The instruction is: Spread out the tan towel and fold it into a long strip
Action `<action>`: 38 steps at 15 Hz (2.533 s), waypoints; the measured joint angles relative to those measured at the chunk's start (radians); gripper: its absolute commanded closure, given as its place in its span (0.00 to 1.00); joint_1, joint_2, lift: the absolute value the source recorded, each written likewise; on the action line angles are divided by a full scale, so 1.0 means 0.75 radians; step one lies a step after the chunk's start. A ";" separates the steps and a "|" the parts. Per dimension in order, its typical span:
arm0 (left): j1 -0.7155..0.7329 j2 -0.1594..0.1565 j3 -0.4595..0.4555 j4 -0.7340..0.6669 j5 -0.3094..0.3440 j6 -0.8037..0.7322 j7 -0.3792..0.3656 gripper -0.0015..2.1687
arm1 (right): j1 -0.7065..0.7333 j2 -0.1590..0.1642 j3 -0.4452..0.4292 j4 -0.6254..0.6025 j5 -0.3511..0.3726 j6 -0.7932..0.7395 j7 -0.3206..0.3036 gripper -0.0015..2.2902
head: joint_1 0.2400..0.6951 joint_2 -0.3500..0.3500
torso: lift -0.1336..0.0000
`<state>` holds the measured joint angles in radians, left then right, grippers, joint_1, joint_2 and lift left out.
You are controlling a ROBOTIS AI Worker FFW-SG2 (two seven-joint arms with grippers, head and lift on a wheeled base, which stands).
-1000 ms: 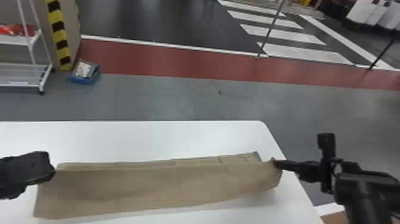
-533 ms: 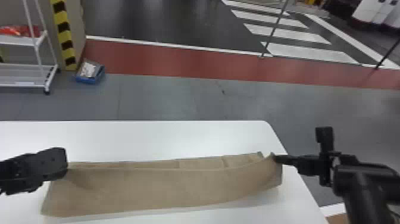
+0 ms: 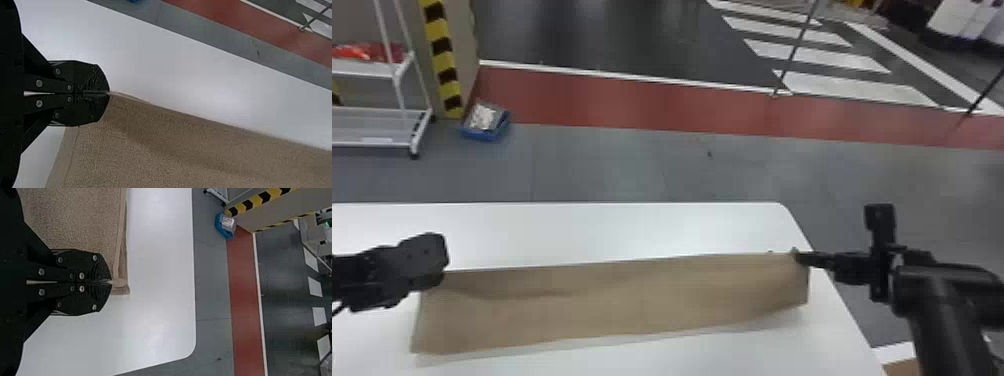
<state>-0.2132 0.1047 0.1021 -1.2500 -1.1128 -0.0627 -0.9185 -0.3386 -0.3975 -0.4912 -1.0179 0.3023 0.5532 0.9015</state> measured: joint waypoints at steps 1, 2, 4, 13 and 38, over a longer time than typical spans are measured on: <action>-0.014 0.000 -0.011 0.035 -0.007 0.006 0.014 0.66 | -0.004 0.000 0.026 0.008 0.007 -0.003 -0.011 0.54 | 1.00 0.10 | 1.00; -0.027 0.000 -0.024 0.067 -0.013 0.010 0.021 0.66 | -0.010 0.000 0.052 0.014 0.012 -0.005 -0.016 0.54 | 1.00 0.11 | 1.00; -0.044 0.000 -0.038 0.107 -0.028 0.013 0.038 0.66 | -0.024 0.002 0.088 0.026 0.023 -0.006 -0.033 0.54 | 1.00 0.12 | 1.00; -0.075 0.001 -0.042 0.157 -0.047 0.020 0.074 0.66 | -0.053 0.000 0.097 0.055 0.053 -0.014 -0.049 0.54 | 1.00 0.12 | 1.00; 0.025 -0.008 -0.043 0.085 -0.036 0.089 0.351 0.04 | -0.137 -0.004 0.194 0.186 0.121 -0.064 -0.144 0.54 | 1.00 0.15 | 1.00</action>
<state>-0.1943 0.0985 0.0702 -1.1863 -1.1399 0.0041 -0.6550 -0.4412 -0.4008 -0.3459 -0.8785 0.3934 0.5055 0.7938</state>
